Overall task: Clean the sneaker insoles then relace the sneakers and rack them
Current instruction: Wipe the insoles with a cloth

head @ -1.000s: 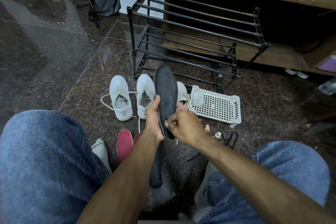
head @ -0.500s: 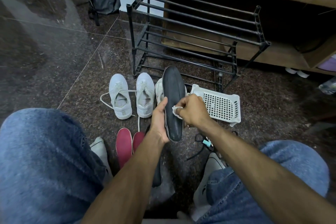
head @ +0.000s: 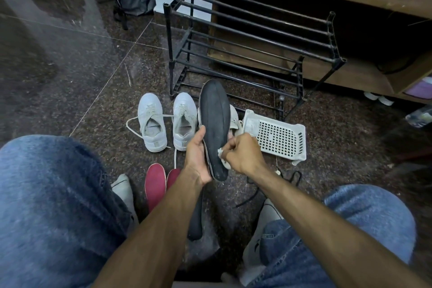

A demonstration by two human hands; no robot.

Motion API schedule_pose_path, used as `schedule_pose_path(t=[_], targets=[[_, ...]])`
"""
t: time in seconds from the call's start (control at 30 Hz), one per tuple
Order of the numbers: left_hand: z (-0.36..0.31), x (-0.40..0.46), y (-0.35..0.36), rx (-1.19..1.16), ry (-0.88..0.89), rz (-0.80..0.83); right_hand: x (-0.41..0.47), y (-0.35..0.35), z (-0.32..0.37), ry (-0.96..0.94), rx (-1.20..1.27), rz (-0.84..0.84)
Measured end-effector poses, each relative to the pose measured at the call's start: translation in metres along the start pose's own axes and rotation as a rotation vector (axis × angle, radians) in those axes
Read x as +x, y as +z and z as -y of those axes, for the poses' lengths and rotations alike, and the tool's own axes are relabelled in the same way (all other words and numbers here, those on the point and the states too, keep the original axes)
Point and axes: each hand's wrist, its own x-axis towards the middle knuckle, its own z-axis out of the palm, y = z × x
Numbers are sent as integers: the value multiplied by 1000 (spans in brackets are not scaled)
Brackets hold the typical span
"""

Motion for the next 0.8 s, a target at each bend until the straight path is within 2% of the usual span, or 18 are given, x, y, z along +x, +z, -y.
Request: schedule_pose_path(t=[0.1, 0.33, 0.5, 0.7, 0.8], targets=[[-1, 2, -4, -24, 7, -20, -22, 5, -2, -35, -32, 93], [6, -1, 2, 32, -5, 20, 8, -5, 1, 33, 54, -89], [1, 2, -6, -13, 15, 15, -20, 6, -2, -26, 48, 99], [11, -2, 1, 40, -47, 41, 11, -12, 6, 1, 74, -107], [9, -3, -2, 7, -27, 52, 1, -6, 6, -6, 85, -25]])
